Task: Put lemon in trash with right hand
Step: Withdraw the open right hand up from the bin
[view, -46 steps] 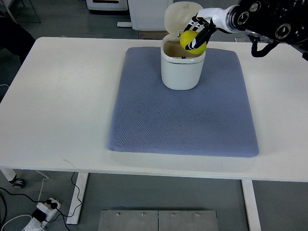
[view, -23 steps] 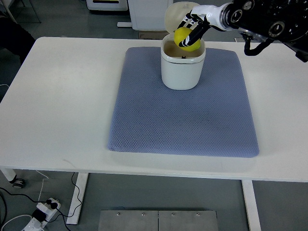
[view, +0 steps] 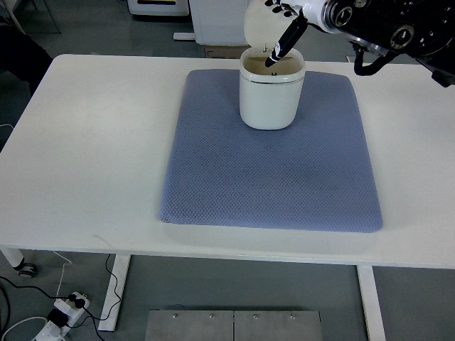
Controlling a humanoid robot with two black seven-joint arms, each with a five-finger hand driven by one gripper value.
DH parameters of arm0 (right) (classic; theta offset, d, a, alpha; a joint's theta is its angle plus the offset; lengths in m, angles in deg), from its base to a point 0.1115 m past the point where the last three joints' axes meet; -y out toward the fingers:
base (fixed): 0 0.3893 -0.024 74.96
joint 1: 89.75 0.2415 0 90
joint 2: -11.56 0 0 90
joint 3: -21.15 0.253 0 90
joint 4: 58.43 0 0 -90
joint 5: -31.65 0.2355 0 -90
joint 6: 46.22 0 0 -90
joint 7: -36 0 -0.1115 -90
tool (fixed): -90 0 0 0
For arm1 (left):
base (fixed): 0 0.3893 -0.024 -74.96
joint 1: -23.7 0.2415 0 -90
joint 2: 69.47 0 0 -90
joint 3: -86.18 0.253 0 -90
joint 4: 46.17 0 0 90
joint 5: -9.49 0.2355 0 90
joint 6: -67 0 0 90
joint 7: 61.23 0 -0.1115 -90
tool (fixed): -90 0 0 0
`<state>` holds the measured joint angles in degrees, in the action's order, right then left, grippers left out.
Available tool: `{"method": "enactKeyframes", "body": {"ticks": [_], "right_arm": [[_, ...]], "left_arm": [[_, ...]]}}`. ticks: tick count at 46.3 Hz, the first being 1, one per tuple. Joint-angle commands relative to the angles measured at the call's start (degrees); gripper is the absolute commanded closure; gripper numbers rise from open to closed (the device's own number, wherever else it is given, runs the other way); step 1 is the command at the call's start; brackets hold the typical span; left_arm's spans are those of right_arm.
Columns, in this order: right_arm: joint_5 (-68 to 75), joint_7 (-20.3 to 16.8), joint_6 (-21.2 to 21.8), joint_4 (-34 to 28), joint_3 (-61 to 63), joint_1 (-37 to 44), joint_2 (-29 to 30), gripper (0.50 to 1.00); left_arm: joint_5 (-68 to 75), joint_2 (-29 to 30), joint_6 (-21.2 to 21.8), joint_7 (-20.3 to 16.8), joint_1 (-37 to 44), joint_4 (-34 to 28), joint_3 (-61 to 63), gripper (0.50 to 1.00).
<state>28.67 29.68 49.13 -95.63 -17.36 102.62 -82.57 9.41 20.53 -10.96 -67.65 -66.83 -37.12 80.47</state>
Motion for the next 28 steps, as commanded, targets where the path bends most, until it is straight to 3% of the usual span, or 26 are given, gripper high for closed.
{"method": "enactKeyframes", "body": {"ticks": [1,28], "right_arm": [[0.0,0.0,0.2,-0.2,-0.1,0.1,-0.1,0.509],[-0.5,-0.1,4.3,-4.8,-0.7,1.1,-2.7,0.507]], "left_arm": [[0.0,0.0,0.0,0.0,0.0,0.0,0.0,0.500],[0.0,0.0,0.0,0.0,0.0,0.0,0.0,0.500]]}}
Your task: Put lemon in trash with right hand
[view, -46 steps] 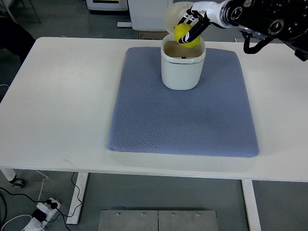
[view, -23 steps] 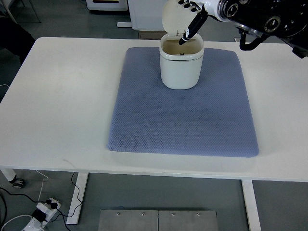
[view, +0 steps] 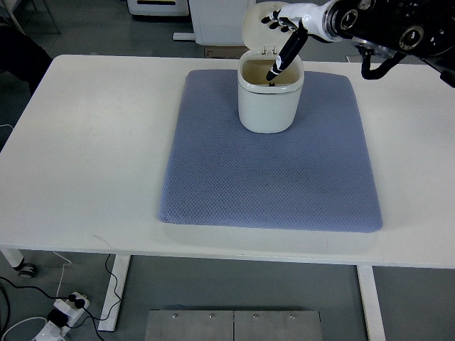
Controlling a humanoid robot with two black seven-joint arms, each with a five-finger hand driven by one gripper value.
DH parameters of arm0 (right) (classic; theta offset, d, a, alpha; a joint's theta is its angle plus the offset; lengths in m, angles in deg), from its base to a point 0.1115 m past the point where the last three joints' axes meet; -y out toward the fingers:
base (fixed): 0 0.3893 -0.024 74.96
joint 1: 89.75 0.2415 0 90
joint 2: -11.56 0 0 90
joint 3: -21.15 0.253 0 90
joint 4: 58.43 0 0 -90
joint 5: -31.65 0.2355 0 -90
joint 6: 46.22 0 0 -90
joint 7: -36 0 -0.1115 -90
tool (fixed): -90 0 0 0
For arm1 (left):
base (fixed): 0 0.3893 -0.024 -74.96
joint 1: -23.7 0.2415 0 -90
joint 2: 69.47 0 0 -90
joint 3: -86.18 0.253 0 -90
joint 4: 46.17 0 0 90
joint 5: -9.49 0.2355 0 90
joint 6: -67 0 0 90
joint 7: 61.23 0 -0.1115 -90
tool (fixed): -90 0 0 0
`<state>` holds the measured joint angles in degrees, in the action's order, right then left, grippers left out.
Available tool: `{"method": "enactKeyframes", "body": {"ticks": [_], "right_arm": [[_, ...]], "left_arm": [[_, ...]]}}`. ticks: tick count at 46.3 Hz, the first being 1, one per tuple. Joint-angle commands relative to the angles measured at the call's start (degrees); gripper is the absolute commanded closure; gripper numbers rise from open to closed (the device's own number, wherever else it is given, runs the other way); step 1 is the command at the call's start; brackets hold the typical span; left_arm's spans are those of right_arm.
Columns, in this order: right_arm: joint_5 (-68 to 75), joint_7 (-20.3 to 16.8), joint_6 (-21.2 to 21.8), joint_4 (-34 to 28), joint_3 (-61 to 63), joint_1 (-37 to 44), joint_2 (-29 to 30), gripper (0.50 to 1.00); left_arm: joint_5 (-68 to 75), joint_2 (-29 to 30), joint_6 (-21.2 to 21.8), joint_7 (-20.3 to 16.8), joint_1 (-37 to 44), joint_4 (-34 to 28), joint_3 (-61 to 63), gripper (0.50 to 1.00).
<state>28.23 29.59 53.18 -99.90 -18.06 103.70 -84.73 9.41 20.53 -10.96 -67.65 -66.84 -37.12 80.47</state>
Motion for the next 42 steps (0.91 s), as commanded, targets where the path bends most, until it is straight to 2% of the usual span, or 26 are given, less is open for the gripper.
{"method": "enactKeyframes", "body": {"ticks": [1,18,29,42], "right_arm": [[-0.1,0.0,0.3,-0.8,0.0,0.0,-0.8,0.507],[-0.3,0.0,0.6,-5.2,0.1,0.5,-7.7,0.507],[-0.1,0.1,1.5,-5.2,1.1,-0.1,-13.6,0.507],[0.0,-0.2,0.9,-5.1,6.7,-4.6,-17.5,0.509]], "left_arm": [[0.0,0.0,0.0,0.0,0.0,0.0,0.0,0.500],[0.0,0.0,0.0,0.0,0.0,0.0,0.0,0.500],[0.0,0.0,0.0,0.0,0.0,0.0,0.0,0.500],[0.0,0.0,0.0,0.0,0.0,0.0,0.0,0.500]]}}
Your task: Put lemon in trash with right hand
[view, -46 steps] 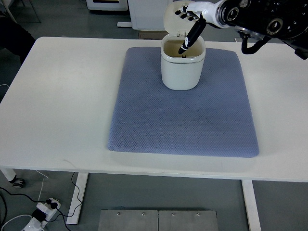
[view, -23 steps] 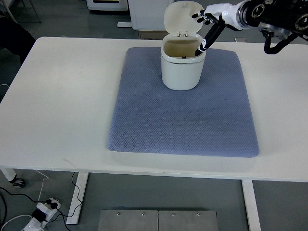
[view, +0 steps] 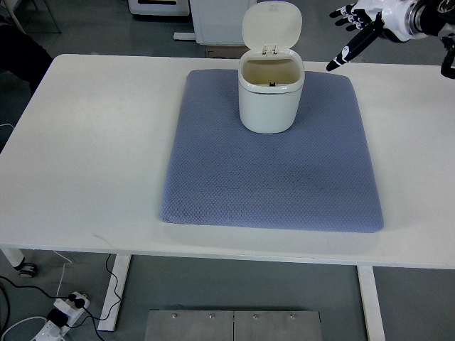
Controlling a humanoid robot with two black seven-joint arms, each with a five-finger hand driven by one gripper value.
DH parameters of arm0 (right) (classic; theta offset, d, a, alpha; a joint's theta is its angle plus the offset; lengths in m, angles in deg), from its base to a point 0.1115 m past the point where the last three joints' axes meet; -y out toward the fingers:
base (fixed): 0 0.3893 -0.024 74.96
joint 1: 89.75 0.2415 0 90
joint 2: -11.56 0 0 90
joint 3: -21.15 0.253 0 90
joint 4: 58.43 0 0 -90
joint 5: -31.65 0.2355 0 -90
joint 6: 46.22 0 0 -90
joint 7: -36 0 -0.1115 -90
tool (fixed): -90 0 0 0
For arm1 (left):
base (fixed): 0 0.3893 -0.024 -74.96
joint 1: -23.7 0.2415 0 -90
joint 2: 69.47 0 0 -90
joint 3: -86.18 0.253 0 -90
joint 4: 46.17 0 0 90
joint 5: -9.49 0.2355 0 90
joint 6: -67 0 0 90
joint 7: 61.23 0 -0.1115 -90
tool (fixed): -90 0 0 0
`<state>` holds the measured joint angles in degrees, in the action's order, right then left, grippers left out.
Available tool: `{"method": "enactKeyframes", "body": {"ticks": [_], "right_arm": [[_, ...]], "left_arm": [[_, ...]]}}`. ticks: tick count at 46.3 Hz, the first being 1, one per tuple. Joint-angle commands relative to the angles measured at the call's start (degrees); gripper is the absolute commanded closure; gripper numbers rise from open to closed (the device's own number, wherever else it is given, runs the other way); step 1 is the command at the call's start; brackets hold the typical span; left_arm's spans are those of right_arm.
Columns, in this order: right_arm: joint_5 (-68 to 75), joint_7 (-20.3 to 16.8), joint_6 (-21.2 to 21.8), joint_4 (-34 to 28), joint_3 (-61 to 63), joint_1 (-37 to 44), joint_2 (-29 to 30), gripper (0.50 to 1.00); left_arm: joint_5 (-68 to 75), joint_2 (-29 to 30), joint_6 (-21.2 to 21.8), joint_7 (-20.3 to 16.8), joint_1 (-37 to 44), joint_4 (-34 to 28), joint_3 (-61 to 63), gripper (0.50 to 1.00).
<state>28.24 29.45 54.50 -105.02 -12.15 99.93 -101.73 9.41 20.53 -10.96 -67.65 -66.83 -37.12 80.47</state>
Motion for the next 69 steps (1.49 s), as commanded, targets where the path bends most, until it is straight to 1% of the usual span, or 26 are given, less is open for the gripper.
{"method": "enactKeyframes", "body": {"ticks": [1,6,12,19,22,29,40,44,52,56,59,64,69], "right_arm": [[0.1,0.0,-0.5,0.0,1.0,-1.1,-0.7,0.509],[0.2,0.0,-0.8,0.1,3.7,-2.9,-1.8,0.509],[0.4,-0.1,-1.1,0.3,9.8,-7.0,-3.2,0.509],[1.0,0.4,-5.5,0.5,16.5,-12.0,-4.6,0.511],[1.1,0.6,-6.7,0.8,20.4,-14.2,-5.4,0.511],[1.1,1.3,-6.8,1.4,29.9,-20.0,-6.1,0.509],[1.1,1.0,-6.8,2.1,32.7,-23.3,-6.2,0.502],[1.1,0.9,-6.8,2.2,36.2,-24.6,-6.2,0.500],[1.2,1.8,-7.2,2.6,45.2,-30.6,-6.2,0.500],[1.2,3.8,-7.2,3.5,47.5,-32.0,-6.0,0.500],[1.2,6.5,-7.2,5.0,48.5,-33.0,-5.6,0.500],[1.2,11.3,-7.4,5.2,50.8,-34.7,-5.4,0.500],[1.2,14.1,-8.4,5.2,53.5,-36.9,-4.5,0.500]], "left_arm": [[0.0,0.0,0.0,0.0,0.0,0.0,0.0,0.500],[0.0,0.0,0.0,0.0,0.0,0.0,0.0,0.500],[0.0,0.0,0.0,0.0,0.0,0.0,0.0,0.500],[0.0,0.0,0.0,0.0,0.0,0.0,0.0,0.500],[0.0,0.0,0.0,0.0,0.0,0.0,0.0,0.500],[0.0,0.0,0.0,0.0,0.0,0.0,0.0,0.500],[0.0,0.0,0.0,0.0,0.0,0.0,0.0,0.500],[0.0,0.0,0.0,0.0,0.0,0.0,0.0,0.500],[0.0,0.0,0.0,0.0,0.0,0.0,0.0,0.500],[0.0,0.0,0.0,0.0,0.0,0.0,0.0,0.500],[0.0,0.0,0.0,0.0,0.0,0.0,0.0,0.500],[0.0,0.0,0.0,0.0,0.0,0.0,0.0,0.500],[0.0,0.0,0.0,0.0,0.0,0.0,0.0,0.500]]}}
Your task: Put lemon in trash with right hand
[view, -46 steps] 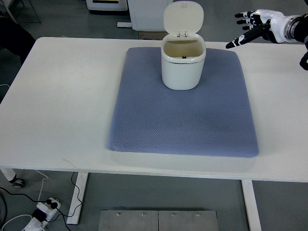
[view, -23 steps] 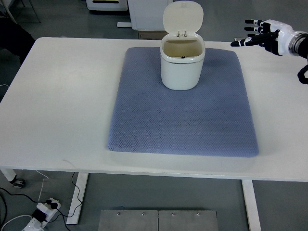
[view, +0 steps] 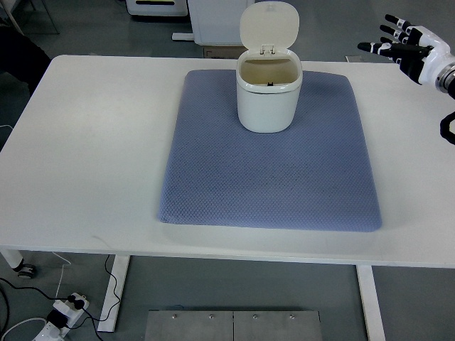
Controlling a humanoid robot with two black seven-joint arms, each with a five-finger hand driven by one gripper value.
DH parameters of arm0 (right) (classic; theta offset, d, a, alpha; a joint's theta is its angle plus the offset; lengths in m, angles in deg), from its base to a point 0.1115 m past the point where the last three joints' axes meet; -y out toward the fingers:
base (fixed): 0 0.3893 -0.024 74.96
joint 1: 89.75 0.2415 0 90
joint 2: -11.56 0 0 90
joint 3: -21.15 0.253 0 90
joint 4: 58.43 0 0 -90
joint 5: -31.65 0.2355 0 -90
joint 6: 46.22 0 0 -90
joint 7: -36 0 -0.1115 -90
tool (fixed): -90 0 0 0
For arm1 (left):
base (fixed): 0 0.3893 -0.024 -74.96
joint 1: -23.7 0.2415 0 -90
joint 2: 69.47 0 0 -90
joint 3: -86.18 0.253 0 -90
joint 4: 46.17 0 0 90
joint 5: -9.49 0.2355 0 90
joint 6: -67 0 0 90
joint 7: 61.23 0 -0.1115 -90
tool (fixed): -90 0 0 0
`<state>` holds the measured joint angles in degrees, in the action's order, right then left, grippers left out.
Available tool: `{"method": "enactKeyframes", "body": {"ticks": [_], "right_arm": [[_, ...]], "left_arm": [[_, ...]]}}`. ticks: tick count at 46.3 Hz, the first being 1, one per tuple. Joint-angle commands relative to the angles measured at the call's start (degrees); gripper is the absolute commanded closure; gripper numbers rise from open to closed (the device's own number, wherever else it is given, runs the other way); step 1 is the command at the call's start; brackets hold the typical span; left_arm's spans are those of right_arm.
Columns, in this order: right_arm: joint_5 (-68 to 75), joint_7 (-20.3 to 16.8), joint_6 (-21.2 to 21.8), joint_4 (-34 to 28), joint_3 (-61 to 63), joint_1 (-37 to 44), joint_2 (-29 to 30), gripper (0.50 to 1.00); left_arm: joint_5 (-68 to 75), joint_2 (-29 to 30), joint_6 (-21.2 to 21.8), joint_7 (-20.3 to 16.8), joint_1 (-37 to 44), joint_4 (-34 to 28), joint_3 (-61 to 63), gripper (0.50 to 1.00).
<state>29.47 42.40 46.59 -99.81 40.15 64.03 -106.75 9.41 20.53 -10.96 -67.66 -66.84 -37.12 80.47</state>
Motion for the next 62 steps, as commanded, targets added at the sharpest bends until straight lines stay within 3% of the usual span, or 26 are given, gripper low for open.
{"method": "enactKeyframes", "body": {"ticks": [1,34,42,62], "right_arm": [[0.0,1.3,-0.7,0.0,1.6,-1.4,0.6,0.500],[0.0,1.8,-2.1,0.2,13.9,-10.2,5.5,0.500],[0.0,3.0,-4.3,1.2,18.4,-12.5,8.0,0.500],[0.0,7.9,-4.4,1.6,27.7,-17.8,14.4,0.500]], "left_arm": [[0.0,0.0,0.0,0.0,0.0,0.0,0.0,0.500],[0.0,0.0,0.0,0.0,0.0,0.0,0.0,0.500],[0.0,0.0,0.0,0.0,0.0,0.0,0.0,0.500],[0.0,0.0,0.0,0.0,0.0,0.0,0.0,0.500]]}}
